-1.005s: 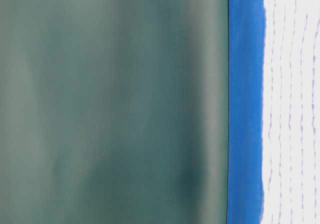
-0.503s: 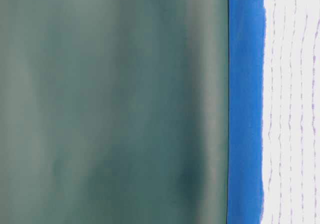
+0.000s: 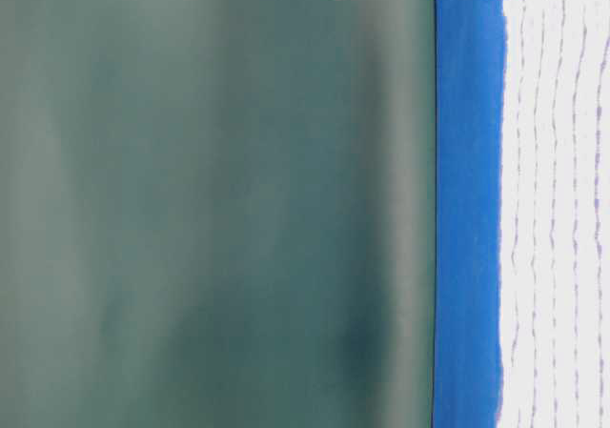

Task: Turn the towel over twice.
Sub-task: 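Move both grippers toward the far corners of the striped towel, then pinch the far left and far right towel corners with both grippers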

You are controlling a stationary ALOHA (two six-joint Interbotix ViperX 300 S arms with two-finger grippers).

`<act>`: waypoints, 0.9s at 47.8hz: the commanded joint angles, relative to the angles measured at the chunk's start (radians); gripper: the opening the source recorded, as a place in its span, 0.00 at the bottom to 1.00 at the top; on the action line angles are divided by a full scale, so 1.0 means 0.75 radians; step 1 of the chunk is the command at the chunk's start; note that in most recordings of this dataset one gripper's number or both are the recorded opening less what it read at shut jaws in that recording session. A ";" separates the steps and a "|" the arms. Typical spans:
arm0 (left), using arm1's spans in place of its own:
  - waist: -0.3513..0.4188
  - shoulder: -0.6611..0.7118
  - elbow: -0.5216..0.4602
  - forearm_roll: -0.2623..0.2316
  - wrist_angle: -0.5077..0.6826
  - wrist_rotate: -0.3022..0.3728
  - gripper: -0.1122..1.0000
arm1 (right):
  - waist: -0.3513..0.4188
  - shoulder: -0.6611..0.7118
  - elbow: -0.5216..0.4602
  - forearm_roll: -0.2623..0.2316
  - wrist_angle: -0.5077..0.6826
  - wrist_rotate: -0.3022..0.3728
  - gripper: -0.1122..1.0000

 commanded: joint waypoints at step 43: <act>0.149 0.859 -0.106 -0.002 -0.340 0.000 0.73 | -0.072 0.669 -0.125 0.004 -0.176 0.000 0.58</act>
